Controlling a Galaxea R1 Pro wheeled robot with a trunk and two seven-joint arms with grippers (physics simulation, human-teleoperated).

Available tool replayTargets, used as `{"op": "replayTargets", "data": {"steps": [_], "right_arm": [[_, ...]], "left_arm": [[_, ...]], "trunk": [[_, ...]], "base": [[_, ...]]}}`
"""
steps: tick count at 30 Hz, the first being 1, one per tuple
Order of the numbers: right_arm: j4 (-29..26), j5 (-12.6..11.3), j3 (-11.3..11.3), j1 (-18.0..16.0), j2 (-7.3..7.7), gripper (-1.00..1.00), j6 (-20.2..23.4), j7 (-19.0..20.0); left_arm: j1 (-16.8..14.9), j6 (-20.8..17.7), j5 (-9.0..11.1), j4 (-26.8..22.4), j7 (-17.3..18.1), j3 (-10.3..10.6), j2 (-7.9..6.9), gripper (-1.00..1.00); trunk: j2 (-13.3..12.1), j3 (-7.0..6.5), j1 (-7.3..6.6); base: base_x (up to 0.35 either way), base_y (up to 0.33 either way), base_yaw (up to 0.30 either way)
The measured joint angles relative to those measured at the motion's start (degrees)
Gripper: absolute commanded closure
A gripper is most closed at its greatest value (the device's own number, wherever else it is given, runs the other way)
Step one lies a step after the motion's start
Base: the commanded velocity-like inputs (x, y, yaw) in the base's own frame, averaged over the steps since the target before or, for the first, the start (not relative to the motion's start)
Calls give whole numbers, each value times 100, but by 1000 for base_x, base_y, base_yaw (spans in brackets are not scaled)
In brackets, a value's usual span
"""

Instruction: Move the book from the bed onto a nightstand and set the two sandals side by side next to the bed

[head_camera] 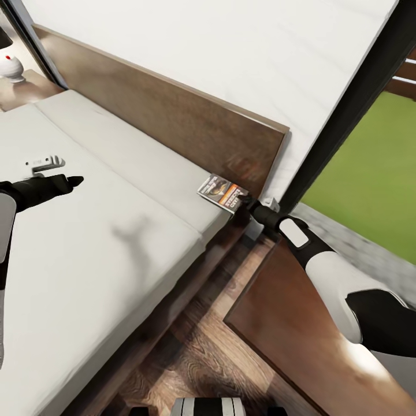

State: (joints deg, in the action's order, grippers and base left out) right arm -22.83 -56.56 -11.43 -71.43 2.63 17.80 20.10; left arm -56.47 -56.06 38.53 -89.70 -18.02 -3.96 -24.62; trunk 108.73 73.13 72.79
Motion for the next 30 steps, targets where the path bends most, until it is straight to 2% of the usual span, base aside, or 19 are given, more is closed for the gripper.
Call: {"op": "replayTargets", "data": {"steps": [7, 19, 24, 30], "right_arm": [[-1, -10, 5, 0, 3, -100, 6, 1], [-2, -21, 6, 1, 8, -100, 10, 6], [-2, -28, 6, 1, 16, -100, 7, 6], [-15, -38, 6, 1, 21, -100, 8, 15]], "left_arm": [[-1, 0, -1, 0, 0, 1, -4, -100], [-1, 0, -2, 1, 0, 1, -22, -100], [-1, 0, -1, 1, 0, 1, -18, -100], [-1, 0, -2, 1, 0, 1, -17, -100]], "trunk": [[0, -5, 0], [0, -5, 0], [199, 84, 109], [201, 84, 110]], "base": [[0, 0, 118], [0, 0, 9], [0, 0, 0], [0, 0, 0]]}}
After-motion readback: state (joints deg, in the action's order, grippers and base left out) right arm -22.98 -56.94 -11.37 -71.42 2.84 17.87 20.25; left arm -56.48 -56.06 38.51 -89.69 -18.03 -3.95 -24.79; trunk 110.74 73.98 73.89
